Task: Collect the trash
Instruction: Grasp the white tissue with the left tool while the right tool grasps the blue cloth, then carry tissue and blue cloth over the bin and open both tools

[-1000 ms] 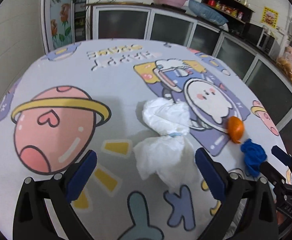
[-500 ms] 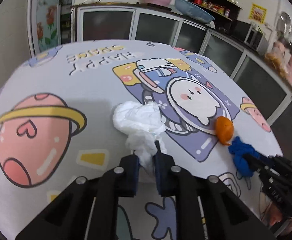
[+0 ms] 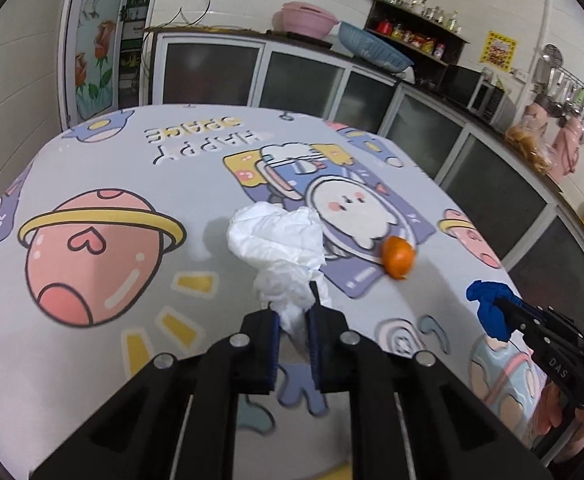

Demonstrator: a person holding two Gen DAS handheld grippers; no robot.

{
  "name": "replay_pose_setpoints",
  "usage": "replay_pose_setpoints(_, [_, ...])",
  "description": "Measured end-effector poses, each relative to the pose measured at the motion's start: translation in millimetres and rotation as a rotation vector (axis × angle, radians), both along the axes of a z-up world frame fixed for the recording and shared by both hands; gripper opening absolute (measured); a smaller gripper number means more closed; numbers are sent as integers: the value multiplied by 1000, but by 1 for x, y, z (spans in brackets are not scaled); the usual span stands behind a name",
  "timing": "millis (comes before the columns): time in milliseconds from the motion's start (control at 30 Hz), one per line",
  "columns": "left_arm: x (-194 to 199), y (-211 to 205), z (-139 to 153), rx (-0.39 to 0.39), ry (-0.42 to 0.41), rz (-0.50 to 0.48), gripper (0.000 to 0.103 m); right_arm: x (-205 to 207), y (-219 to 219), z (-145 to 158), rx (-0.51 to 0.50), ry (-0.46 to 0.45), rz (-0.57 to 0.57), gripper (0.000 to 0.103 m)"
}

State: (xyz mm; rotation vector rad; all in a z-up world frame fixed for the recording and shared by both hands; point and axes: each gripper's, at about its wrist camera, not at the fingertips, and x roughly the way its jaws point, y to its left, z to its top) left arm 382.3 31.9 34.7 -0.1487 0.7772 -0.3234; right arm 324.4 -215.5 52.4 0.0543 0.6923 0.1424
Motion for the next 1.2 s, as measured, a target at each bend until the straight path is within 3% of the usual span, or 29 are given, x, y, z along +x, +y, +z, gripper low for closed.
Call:
replay_pose_setpoints(200, [-46, -21, 12, -28, -23, -70, 11, -50, -18, 10, 8, -29, -27, 14])
replay_pose_setpoints(567, [-127, -100, 9, -74, -32, -260, 11, -152, -65, 20, 15, -72, -143, 14])
replay_pose_setpoints(1200, [-244, -261, 6, -8, -51, -646, 11, -297, -166, 10, 40, -95, -406, 14])
